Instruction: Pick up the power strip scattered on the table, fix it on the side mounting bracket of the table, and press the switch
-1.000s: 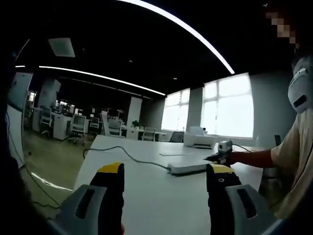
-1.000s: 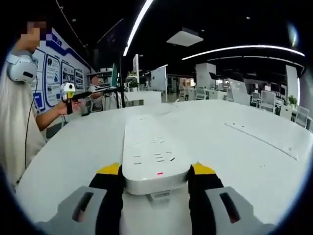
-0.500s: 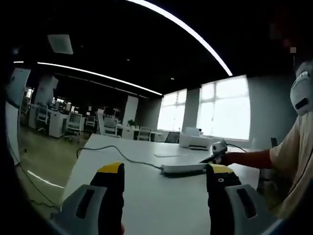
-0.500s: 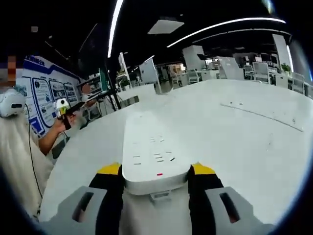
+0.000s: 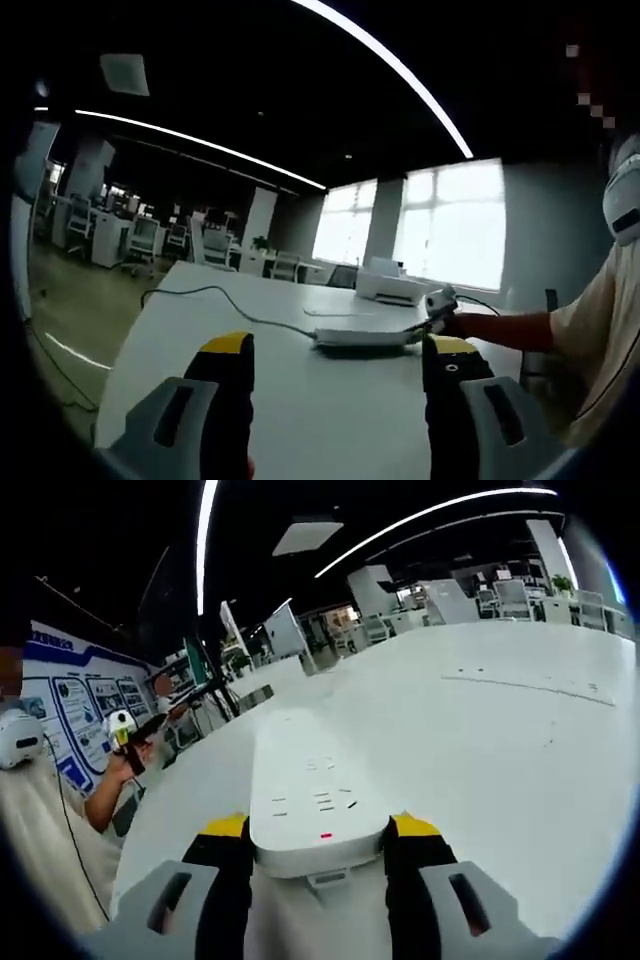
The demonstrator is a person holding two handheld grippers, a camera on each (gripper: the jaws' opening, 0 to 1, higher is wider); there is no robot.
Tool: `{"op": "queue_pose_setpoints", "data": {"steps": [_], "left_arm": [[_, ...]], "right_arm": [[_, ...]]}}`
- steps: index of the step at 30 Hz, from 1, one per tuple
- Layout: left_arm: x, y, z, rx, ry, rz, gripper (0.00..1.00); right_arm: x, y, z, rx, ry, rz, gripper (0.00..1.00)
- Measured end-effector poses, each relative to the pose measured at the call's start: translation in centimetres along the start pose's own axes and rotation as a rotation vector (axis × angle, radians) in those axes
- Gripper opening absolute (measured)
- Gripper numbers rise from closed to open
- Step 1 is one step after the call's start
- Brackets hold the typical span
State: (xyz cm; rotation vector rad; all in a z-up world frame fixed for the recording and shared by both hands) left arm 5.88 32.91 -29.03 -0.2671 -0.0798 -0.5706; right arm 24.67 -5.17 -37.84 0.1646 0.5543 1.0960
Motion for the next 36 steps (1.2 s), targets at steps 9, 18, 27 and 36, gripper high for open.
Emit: {"op": "queue_pose_setpoints", "data": {"steps": [9,18,27,36], "left_arm": [[1.0,0.6,-0.6,-0.116,0.027,0.004,0.73],[1.7,0.1,-1.9,-0.374,0.062,-0.032,0.72],[3.7,0.0,-3.3,-0.604,0.127,-0.01,0.75],[6.1,-1.6,-3.6,-0.757,0.131,-0.009,0.73]], "right_arm": [[0.1,1.1,-0.3,0.043,0.004,-0.02,0.48],[0.3,1.9,-0.4,0.103,0.01,-0.041,0.48],[0.4,2.1,-0.4,0.119,0.011,-0.053,0.48],[0.4,2.1,-0.4,0.121,-0.004,-0.054,0.48]]}}
Point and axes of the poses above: the point that each gripper's makers call its tool centre point, and the gripper's own axes: x roughly forward along the fingers, y roughly to its left, z roughly out of its top, the point moved 4 cm from there along -x, roughly backward along the fingers, and after that the axes turned 3 degrees about -y, right-handed, at the moved point
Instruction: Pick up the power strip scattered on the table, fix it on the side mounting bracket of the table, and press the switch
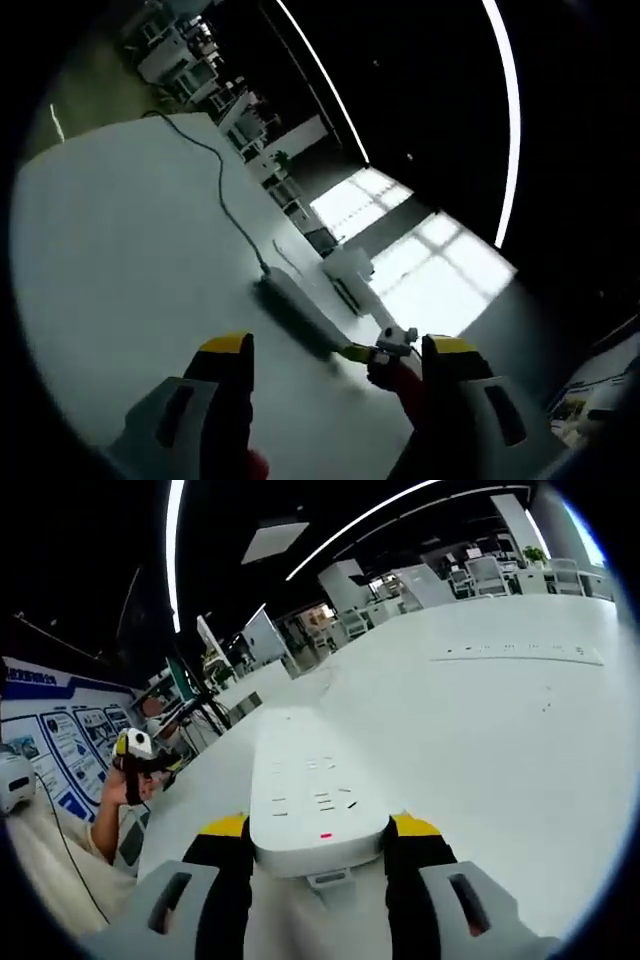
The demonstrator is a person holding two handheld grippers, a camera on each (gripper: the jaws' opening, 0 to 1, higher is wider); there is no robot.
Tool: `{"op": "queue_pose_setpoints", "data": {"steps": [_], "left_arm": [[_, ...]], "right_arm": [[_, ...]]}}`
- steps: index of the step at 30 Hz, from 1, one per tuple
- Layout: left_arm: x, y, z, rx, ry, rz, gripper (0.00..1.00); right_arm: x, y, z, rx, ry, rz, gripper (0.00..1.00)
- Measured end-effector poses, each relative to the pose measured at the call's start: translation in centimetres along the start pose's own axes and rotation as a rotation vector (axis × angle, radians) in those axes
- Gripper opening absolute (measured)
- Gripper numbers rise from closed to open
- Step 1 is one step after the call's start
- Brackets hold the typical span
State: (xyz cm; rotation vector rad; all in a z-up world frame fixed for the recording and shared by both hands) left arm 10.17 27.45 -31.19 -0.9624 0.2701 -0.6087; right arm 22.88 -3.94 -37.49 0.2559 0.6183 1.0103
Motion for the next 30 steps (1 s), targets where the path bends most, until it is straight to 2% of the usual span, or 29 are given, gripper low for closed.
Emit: {"op": "queue_pose_setpoints", "data": {"steps": [9,12,26,30], "left_arm": [[2.2,-0.4,-1.1,-0.107,-0.013,0.041,0.7],[2.7,0.0,-0.9,-0.151,-0.021,0.052,0.69],[5.9,0.2,-2.3,-0.236,-0.01,0.063,0.67],[6.7,0.3,-1.9,-0.245,-0.027,0.065,0.58]], "right_arm": [[-0.1,0.0,-0.1,0.018,-0.029,0.008,0.48],[-0.1,0.1,-0.1,0.024,-0.039,0.01,0.48],[-0.3,-0.2,0.0,0.062,-0.069,0.026,0.48],[-0.3,-0.2,0.1,0.082,-0.076,0.019,0.48]]}}
Point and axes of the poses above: the point that each gripper's makers call its tool centre point, and the gripper's own axes: x roughly forward along the fingers, y roughly to its left, z roughly out of its top, the point moved 4 cm from there along -x, roughly backward along the fingers, and after that the axes turned 3 degrees about -y, right-handed, at the moved point
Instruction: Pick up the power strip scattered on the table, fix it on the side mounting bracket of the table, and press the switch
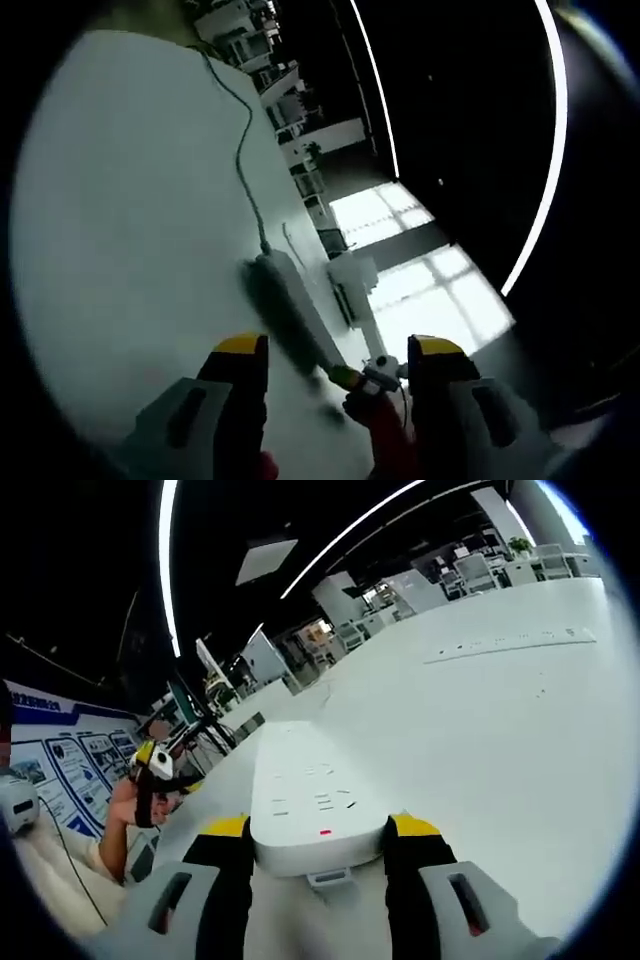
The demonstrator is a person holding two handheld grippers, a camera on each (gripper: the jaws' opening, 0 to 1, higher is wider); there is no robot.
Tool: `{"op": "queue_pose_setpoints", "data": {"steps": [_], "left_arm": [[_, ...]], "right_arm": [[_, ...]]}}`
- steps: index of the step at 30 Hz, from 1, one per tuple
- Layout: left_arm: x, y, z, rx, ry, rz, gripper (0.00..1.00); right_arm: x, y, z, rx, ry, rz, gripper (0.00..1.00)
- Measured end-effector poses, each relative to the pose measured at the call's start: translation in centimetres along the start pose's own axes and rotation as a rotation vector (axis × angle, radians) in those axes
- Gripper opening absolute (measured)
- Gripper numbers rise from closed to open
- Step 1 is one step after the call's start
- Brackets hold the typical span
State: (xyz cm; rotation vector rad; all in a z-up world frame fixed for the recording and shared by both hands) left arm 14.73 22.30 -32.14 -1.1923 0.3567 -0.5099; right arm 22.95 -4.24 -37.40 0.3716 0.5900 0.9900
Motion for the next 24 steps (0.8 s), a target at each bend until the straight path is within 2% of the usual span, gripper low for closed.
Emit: {"op": "queue_pose_setpoints", "data": {"steps": [4,10,16,24], "left_arm": [[0.9,0.4,0.7,0.013,-0.001,0.017,0.63],[1.6,0.8,0.9,-0.023,-0.007,0.029,0.64],[2.7,1.8,1.3,-0.008,-0.005,0.07,0.63],[3.9,2.1,1.7,-0.024,-0.004,0.089,0.63]], "right_arm": [[0.1,0.1,0.1,0.015,0.001,-0.011,0.48],[0.1,0.1,0.1,0.039,-0.008,-0.008,0.48],[0.1,0.3,0.0,0.037,-0.013,-0.015,0.48],[0.1,0.1,0.1,0.072,-0.028,-0.011,0.48]]}}
Point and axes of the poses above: the point that each gripper's makers call its tool centre point, and the gripper's own axes: x roughly forward along the fingers, y roughly to its left, z roughly out of its top, the point moved 4 cm from there along -x, roughly backward along the fingers, and after that the axes turned 3 degrees about -y, right-handed, at the moved point
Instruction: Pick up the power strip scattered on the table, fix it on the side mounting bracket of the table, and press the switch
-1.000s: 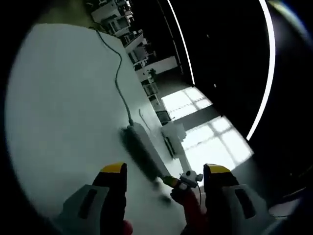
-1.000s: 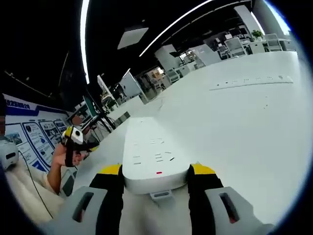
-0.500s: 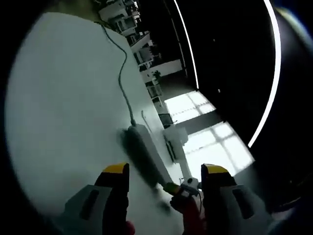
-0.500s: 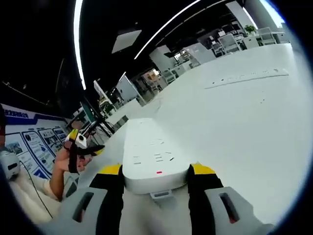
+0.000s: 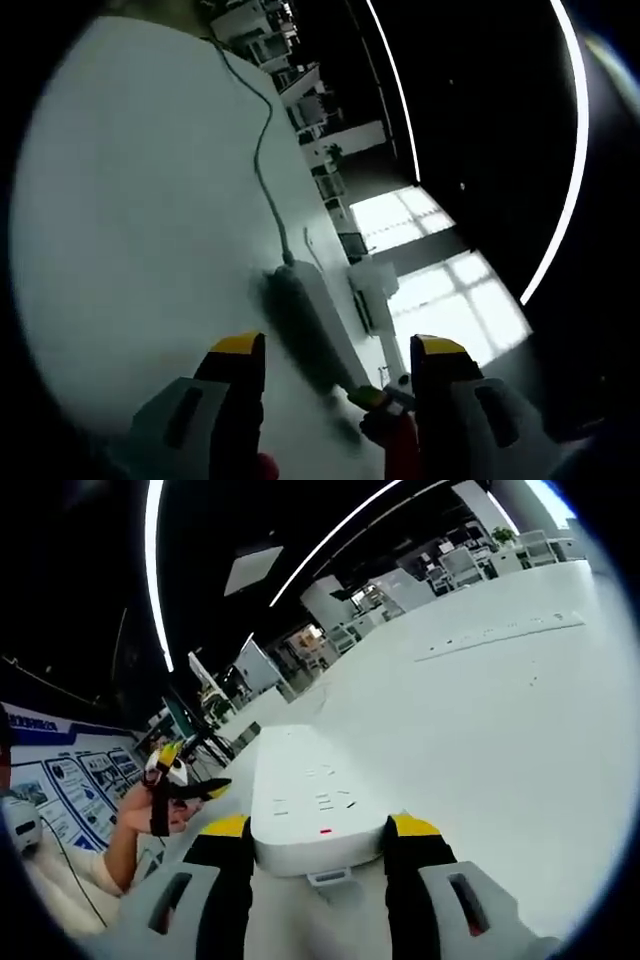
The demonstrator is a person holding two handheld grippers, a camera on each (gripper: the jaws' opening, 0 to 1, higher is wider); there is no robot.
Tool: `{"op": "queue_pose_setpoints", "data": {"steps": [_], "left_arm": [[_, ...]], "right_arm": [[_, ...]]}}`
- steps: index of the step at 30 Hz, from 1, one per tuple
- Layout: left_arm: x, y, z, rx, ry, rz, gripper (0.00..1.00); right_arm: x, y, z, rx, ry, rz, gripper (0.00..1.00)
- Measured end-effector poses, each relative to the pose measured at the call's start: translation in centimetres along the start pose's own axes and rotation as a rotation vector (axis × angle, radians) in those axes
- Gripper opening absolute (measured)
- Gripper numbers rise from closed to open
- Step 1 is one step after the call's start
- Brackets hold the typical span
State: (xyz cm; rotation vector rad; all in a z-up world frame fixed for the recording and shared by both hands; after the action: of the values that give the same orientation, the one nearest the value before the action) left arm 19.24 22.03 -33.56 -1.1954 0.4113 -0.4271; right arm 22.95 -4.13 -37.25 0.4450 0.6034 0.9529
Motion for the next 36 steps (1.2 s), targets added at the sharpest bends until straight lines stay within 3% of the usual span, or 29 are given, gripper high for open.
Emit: {"op": "queue_pose_setpoints", "data": {"steps": [10,19,22,36], "left_arm": [[2.3,0.3,-0.2,0.03,0.027,0.038,0.63],[4.1,0.6,-0.8,-0.009,0.049,0.049,0.61],[4.8,1.1,-0.5,-0.039,0.04,0.057,0.56],[7.5,0.8,-0.7,-0.062,0.024,0.085,0.58]], "right_arm": [[0.0,-0.1,0.1,0.016,-0.014,0.005,0.48],[0.0,-0.1,0.1,0.014,-0.025,0.006,0.48],[0.0,-0.2,0.1,0.013,-0.028,0.006,0.48],[0.0,-0.2,0.0,0.002,-0.04,0.004,0.48]]}}
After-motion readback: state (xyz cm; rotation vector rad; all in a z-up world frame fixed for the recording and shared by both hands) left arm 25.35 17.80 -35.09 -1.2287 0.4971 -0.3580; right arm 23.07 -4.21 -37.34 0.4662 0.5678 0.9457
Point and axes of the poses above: the point that each gripper's makers call its tool centre point, and the gripper's own axes: x roughly forward along the fingers, y roughly to its left, z roughly out of its top, the point moved 4 cm from there along -x, roughly backward along the fingers, and after that the axes turned 3 degrees about -y, right-handed, at the moved point
